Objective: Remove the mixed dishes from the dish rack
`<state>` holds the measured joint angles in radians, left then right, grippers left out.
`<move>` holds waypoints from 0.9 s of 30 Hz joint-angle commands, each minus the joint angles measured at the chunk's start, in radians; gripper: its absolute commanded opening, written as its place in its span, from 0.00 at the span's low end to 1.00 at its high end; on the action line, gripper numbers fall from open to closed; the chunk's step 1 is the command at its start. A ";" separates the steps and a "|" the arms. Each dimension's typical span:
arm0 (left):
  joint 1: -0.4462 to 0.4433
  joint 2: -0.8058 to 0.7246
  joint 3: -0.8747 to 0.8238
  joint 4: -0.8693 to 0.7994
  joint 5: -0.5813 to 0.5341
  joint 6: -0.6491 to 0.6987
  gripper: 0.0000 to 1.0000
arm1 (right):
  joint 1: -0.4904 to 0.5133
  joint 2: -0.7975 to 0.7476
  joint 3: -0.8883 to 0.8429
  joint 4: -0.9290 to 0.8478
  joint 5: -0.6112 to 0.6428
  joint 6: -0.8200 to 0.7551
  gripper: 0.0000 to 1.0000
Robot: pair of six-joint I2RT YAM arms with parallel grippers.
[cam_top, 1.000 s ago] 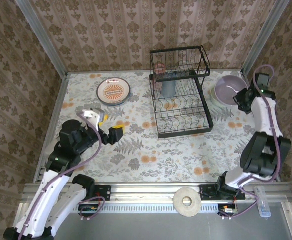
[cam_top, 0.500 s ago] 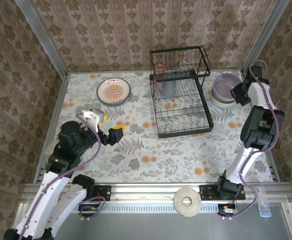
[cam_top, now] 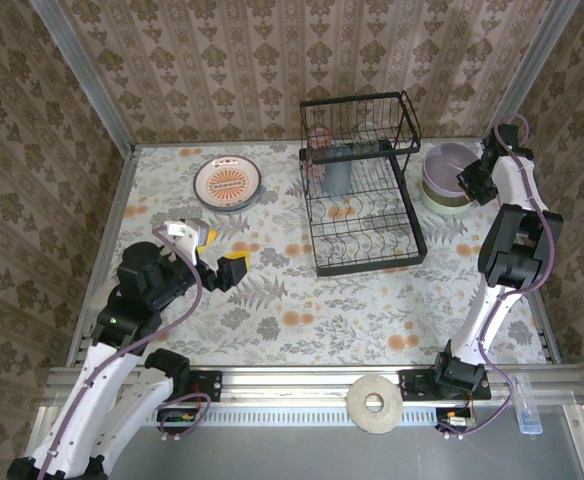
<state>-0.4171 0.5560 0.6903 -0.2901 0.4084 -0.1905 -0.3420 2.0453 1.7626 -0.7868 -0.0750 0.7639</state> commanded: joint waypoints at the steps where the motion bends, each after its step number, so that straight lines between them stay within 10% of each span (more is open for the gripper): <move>1: 0.005 -0.003 -0.005 0.017 0.018 0.005 1.00 | 0.006 0.004 0.056 0.013 -0.007 0.023 0.00; 27: 0.005 -0.004 -0.009 0.023 0.027 0.003 1.00 | 0.006 0.065 0.103 -0.042 0.025 -0.018 0.00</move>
<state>-0.4171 0.5564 0.6872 -0.2901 0.4164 -0.1902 -0.3393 2.1128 1.8179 -0.8394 -0.0521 0.7555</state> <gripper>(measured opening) 0.997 0.133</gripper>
